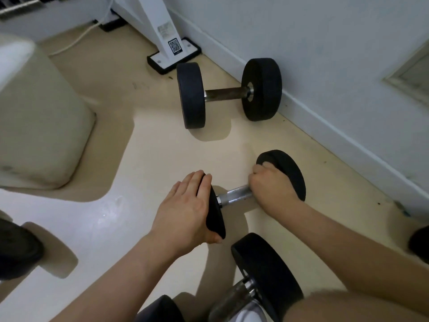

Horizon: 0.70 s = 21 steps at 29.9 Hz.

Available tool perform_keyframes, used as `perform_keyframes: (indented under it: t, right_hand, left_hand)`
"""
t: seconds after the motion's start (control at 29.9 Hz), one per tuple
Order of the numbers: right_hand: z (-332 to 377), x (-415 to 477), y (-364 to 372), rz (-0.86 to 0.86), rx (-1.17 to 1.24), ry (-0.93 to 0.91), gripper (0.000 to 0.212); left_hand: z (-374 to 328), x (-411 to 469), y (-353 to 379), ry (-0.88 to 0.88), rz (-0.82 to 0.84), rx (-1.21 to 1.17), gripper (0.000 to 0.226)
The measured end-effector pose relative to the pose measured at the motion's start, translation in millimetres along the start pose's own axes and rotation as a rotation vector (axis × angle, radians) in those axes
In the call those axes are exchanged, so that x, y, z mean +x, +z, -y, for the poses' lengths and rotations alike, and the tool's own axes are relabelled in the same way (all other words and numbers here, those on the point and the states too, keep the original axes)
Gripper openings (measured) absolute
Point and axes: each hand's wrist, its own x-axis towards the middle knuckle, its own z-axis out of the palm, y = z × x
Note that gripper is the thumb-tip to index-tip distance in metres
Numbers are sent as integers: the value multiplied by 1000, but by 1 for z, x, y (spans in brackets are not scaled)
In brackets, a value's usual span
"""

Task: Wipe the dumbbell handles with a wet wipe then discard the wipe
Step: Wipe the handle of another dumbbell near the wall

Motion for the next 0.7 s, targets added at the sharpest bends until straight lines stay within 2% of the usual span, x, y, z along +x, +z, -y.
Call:
perform_keyframes:
  t: [0.07,0.13,0.27,0.33,0.4,0.5,0.57,0.6,0.7]
  right_hand:
    - [27,1,0,22,39,-52,20]
    - [38,-1,1,-57,117,-183,16]
    - [-3,4,6,-105,58,-55,24]
    - [5,6,-3,-19,63,12,16]
    - [22,6,-3,52,77,-60,13]
    - [15,-3,-6,92,5,-160,15]
    - [-13,-5,4,6,-87,-108,25]
    - [-17,-8,5,19,-85,-59,26]
    - [8,-17,7,61,-29,-50,24]
  left_hand:
    - [3,4,-3,-16,30,-27,131]
    - [6,10,-7,-30,53,-42,132]
    - [14,21,-17,-64,110,-94,132]
    - [13,22,-18,-68,108,-107,132]
    - [9,18,-16,-53,101,-84,131]
    - [4,11,-14,18,55,-27,117]
    - [7,11,-15,37,42,-68,99]
    - [8,12,-15,32,54,-99,96]
    - [5,15,-14,-35,184,-189,117]
